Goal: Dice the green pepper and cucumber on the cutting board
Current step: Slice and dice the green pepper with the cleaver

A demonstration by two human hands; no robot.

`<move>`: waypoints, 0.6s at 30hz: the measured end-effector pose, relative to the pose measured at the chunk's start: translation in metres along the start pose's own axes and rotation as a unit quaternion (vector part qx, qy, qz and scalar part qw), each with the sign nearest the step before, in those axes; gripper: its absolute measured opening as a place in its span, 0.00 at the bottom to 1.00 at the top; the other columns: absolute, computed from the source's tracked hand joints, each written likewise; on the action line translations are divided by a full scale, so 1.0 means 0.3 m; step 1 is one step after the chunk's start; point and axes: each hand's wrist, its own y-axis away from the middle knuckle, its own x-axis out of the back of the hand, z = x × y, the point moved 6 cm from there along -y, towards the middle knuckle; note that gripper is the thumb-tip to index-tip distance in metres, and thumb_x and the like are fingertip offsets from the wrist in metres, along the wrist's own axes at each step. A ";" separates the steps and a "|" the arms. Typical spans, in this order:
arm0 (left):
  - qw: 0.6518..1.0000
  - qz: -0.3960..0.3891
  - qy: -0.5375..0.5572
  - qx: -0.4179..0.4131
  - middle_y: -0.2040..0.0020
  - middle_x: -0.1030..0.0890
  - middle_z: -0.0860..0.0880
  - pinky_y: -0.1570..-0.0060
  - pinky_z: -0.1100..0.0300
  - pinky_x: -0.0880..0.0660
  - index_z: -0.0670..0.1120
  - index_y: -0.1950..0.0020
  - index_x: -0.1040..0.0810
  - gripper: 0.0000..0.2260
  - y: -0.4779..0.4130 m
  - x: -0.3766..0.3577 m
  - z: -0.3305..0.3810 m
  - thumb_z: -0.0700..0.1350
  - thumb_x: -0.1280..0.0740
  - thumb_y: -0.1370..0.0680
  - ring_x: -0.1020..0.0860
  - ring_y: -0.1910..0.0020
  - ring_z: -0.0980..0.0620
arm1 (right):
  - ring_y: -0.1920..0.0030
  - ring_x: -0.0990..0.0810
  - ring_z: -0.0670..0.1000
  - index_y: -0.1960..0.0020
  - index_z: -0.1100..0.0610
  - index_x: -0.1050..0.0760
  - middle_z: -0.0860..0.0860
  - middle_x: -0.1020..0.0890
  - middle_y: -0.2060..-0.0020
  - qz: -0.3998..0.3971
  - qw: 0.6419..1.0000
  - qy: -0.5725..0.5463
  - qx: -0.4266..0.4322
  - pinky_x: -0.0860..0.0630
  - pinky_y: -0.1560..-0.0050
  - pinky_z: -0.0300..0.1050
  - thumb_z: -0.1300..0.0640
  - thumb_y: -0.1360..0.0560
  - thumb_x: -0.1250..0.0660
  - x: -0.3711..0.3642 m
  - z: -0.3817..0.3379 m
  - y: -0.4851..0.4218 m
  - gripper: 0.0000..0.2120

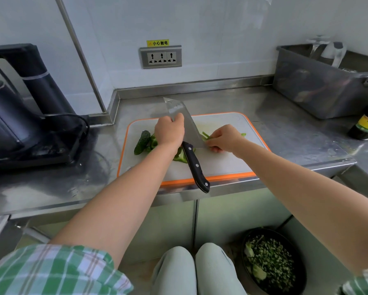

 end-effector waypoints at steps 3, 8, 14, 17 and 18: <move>1.000 0.016 -0.017 -0.005 0.70 0.35 0.47 0.70 0.57 0.40 0.43 0.68 0.39 0.16 -0.006 0.015 -0.006 0.46 0.40 0.23 0.36 0.68 0.46 | 0.62 0.21 0.51 0.51 0.61 0.17 0.54 0.17 0.58 0.021 0.991 0.126 0.046 0.22 0.60 0.43 0.57 0.30 0.26 -0.007 -0.018 0.001 0.10; 1.000 0.026 -0.003 0.008 0.70 0.35 0.48 0.66 0.56 0.37 0.44 0.69 0.40 0.17 -0.005 0.018 -0.016 0.46 0.41 0.23 0.35 0.68 0.47 | 0.37 0.27 0.53 0.40 0.50 0.21 0.47 0.21 0.41 0.052 0.975 0.193 0.095 0.33 0.37 0.50 0.50 0.28 0.28 0.043 -0.049 0.024 0.17; 1.000 0.009 0.008 0.024 0.68 0.29 0.45 0.66 0.51 0.25 0.44 0.67 0.36 0.15 0.002 -0.034 0.009 0.49 0.41 0.24 0.25 0.68 0.41 | 0.48 0.21 0.53 0.53 0.47 0.18 0.49 0.16 0.51 0.125 0.978 0.131 0.102 0.34 0.42 0.48 0.46 0.24 0.34 0.162 -0.045 0.059 0.08; 1.000 -0.009 0.006 0.018 0.67 0.24 0.42 0.69 0.55 0.24 0.44 0.67 0.35 0.14 0.030 -0.079 0.048 0.47 0.42 0.22 0.21 0.70 0.41 | 0.54 0.19 0.51 0.57 0.48 0.16 0.49 0.15 0.54 0.096 0.986 0.093 0.096 0.21 0.53 0.47 0.49 0.28 0.30 0.175 -0.038 0.069 0.05; 1.000 -0.007 -0.001 0.012 0.65 0.22 0.40 0.65 0.51 0.22 0.44 0.67 0.35 0.15 0.033 -0.090 0.056 0.47 0.42 0.22 0.20 0.67 0.39 | 0.56 0.18 0.51 0.59 0.49 0.17 0.49 0.15 0.56 0.091 0.987 0.103 0.088 0.20 0.57 0.44 0.49 0.29 0.29 0.176 -0.031 0.073 0.04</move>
